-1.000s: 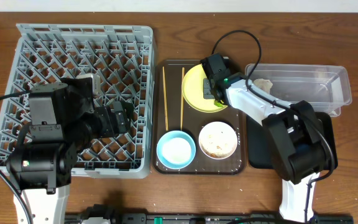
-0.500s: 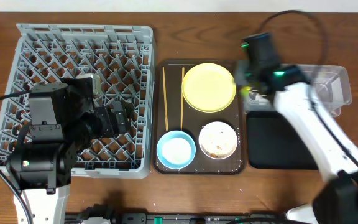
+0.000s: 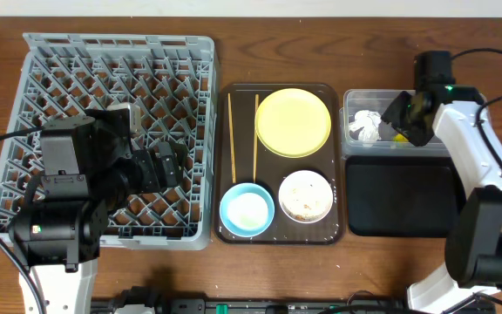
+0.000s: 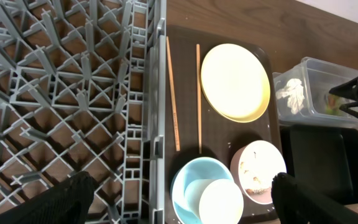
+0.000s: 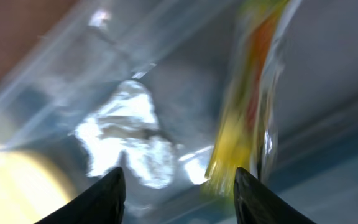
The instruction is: Sort waste into correct bins and load items into the dishwasher
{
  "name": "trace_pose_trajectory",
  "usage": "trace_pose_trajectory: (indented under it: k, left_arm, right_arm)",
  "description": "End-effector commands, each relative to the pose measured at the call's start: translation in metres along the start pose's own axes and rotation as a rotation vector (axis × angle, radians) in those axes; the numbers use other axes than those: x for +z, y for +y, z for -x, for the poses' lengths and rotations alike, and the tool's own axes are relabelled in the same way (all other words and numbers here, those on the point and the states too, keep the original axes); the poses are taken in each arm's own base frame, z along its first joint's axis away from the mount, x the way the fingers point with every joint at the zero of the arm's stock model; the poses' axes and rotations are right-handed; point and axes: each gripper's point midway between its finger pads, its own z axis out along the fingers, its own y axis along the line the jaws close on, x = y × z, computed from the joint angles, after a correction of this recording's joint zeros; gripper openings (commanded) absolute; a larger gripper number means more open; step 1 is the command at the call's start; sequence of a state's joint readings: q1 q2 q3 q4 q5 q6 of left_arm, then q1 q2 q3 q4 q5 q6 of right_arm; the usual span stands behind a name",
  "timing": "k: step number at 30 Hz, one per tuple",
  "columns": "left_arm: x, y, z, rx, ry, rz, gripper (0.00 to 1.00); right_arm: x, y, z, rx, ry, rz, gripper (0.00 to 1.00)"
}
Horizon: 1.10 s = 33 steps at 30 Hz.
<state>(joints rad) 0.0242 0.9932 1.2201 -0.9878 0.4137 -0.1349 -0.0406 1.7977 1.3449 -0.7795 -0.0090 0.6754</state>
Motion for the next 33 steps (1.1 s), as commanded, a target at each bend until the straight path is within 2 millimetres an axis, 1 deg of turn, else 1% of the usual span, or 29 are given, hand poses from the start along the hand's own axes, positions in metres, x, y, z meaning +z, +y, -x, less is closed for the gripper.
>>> trace_pose_trajectory:
  k: [1,3,5,7,10,12,14,15,17,19,21,22,23,24,25,28,33]
  left_arm:
    - [-0.005,-0.011,0.001,-0.013,0.002,-0.05,0.93]
    - [-0.005,-0.011,-0.001,-0.016,0.01,-0.05,0.93]
    - [-0.005,-0.012,0.002,-0.019,-0.002,-0.053,0.92]
    - [-0.005,-0.012,0.004,-0.031,-0.01,-0.054,0.93]
    - [-0.005,-0.012,0.006,-0.031,-0.017,-0.055,0.92]
    - [-0.005,-0.014,0.009,-0.038,-0.027,-0.063,0.92]
    - [-0.004,-0.02,0.015,-0.025,-0.043,-0.095,0.92]
    - [-0.001,-0.023,0.015,-0.014,-0.037,-0.104,0.92]
    - [0.01,-0.029,0.009,0.042,0.013,-0.119,0.9]
    - [0.025,-0.035,-0.002,0.077,0.084,-0.123,0.84]
    - [0.043,-0.042,-0.018,0.109,0.178,-0.112,0.8]
    - [0.054,-0.045,-0.03,0.132,0.236,-0.094,0.76]
    - [0.06,-0.046,-0.037,0.148,0.272,-0.082,0.72]
    - [0.069,-0.048,-0.048,0.171,0.326,-0.058,0.68]
    - [0.075,-0.048,-0.057,0.189,0.365,-0.035,0.66]
    - [0.096,-0.049,-0.086,0.222,0.485,0.06,0.64]
    - [0.113,-0.057,-0.113,0.241,0.575,0.086,0.64]
  right_arm:
    - [-0.034,0.026,0.002,-0.073,0.021,0.205,0.55]
    - [-0.051,0.035,0.001,-0.144,0.009,0.268,0.55]
    - [-0.078,0.051,-0.007,-0.284,-0.012,0.368,0.55]
    - [-0.099,0.057,-0.012,-0.354,-0.044,0.409,0.55]
    - [-0.129,0.059,-0.02,-0.414,-0.086,0.439,0.56]
    - [-0.144,0.057,-0.027,-0.424,-0.099,0.45,0.58]
    - [-0.156,0.057,-0.038,-0.44,-0.097,0.458,0.6]
    - [-0.159,0.057,-0.043,-0.447,-0.09,0.459,0.61]
    - [-0.161,0.057,-0.05,-0.457,-0.074,0.459,0.62]
    - [-0.16,0.059,-0.057,-0.468,-0.055,0.457,0.62]
    - [-0.159,0.06,-0.061,-0.476,-0.044,0.456,0.63]
    - [-0.158,0.061,-0.063,-0.481,-0.04,0.456,0.63]
    - [-0.158,0.061,-0.064,-0.484,-0.039,0.457,0.64]
    - [-0.158,0.062,-0.064,-0.484,-0.038,0.458,0.64]
    - [-0.158,0.061,-0.065,-0.484,-0.035,0.457,0.64]
    - [-0.157,0.058,-0.068,-0.482,-0.019,0.447,0.65]
    - [-0.157,0.057,-0.069,-0.48,-0.013,0.444,0.65]
